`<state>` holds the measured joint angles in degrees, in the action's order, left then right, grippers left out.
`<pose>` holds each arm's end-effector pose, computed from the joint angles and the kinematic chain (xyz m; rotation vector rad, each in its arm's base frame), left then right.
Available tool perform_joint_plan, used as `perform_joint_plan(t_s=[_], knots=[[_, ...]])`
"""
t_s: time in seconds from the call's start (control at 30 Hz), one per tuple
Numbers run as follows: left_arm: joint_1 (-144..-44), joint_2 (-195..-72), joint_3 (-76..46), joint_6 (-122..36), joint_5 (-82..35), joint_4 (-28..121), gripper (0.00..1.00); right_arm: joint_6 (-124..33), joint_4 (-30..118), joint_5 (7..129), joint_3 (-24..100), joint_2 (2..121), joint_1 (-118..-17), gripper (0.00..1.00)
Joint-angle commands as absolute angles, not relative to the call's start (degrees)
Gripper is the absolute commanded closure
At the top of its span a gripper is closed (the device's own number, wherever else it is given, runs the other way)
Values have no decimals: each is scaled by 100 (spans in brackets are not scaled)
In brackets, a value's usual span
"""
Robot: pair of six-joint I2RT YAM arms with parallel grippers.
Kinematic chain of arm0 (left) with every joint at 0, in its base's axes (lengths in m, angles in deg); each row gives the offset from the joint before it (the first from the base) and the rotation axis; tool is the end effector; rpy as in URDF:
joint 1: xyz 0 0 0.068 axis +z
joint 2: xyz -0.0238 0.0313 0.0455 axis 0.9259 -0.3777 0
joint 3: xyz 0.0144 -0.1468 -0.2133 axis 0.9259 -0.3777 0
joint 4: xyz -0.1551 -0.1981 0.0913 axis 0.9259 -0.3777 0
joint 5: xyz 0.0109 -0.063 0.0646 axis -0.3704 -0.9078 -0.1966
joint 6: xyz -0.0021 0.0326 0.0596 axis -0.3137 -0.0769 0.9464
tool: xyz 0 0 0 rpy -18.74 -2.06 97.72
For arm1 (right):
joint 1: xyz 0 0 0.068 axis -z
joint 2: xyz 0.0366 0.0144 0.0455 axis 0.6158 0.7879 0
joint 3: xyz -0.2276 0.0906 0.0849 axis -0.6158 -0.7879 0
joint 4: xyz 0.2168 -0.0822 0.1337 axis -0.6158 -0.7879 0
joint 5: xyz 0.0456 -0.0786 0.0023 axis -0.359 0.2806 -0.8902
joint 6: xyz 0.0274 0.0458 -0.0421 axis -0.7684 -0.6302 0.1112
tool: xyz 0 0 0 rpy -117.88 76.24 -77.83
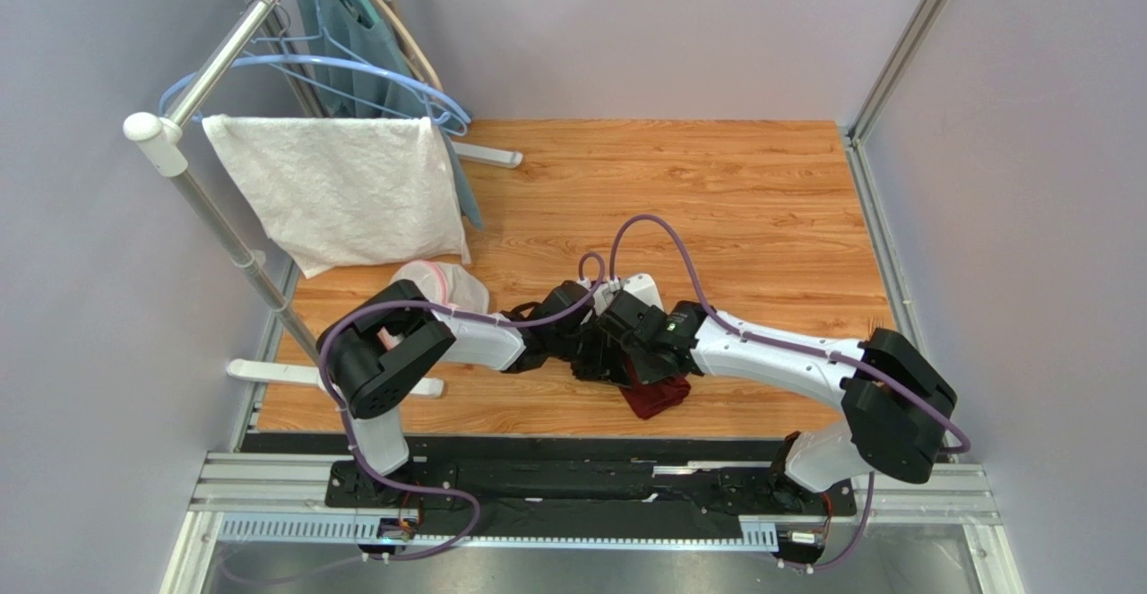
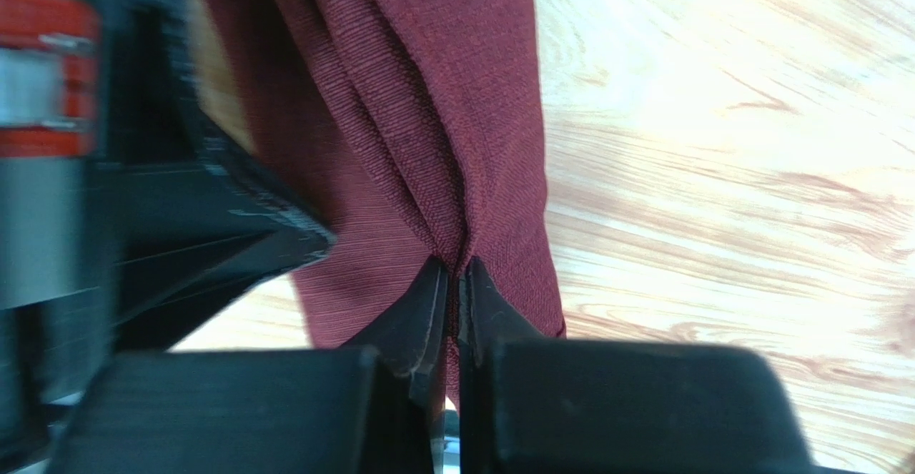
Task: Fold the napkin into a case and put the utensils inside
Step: Fold the 2/3-rectangle-folded napkin at the center of the board, then smooth out the smaller rectangle-folded napkin at the center of the board.
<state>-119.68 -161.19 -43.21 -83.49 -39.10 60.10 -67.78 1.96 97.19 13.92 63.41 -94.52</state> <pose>0.1974 -0.2874 0.0899 0.2339 2.6692 -1.2638 0.1651 0.2136 0.1598 -0.5699 2.6321 -0.1245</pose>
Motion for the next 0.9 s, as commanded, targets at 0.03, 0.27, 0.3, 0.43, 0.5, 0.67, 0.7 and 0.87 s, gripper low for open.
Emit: perform_joint_plan(t_s=[0.03,0.27,0.3,0.43,0.5,0.67,0.7,0.87], knots=[[-12001,-16172,-4263,-8382,-3985,6303,100,-7227,306,9136,1772,6249,-9488,100],[-12001,-16146,-4316,-8382,-3985,6329,100,-7667,948,8466,1544,6592,-9488,100],[-12001,-16128,-4333,-8382,-3976,6329,100,-7693,983,8475,1500,6627,-9488,100],[-12001,-16041,-4421,-8373,-3933,6364,100,-7711,1299,8475,1280,6724,-9453,100],[-12001,-16005,-4474,-8382,-3924,6373,100,-7702,1439,8475,1113,6716,-9409,99],[-11992,-15682,-4588,-8268,-3889,6084,100,-7693,1616,8396,928,6645,-9303,99],[-11992,-15576,-4606,-8224,-3836,5874,100,-7685,1616,8378,919,6619,-9294,99],[-11914,-15004,-4755,-8022,-3449,5266,100,-7649,1555,8334,884,6312,-9224,99]])
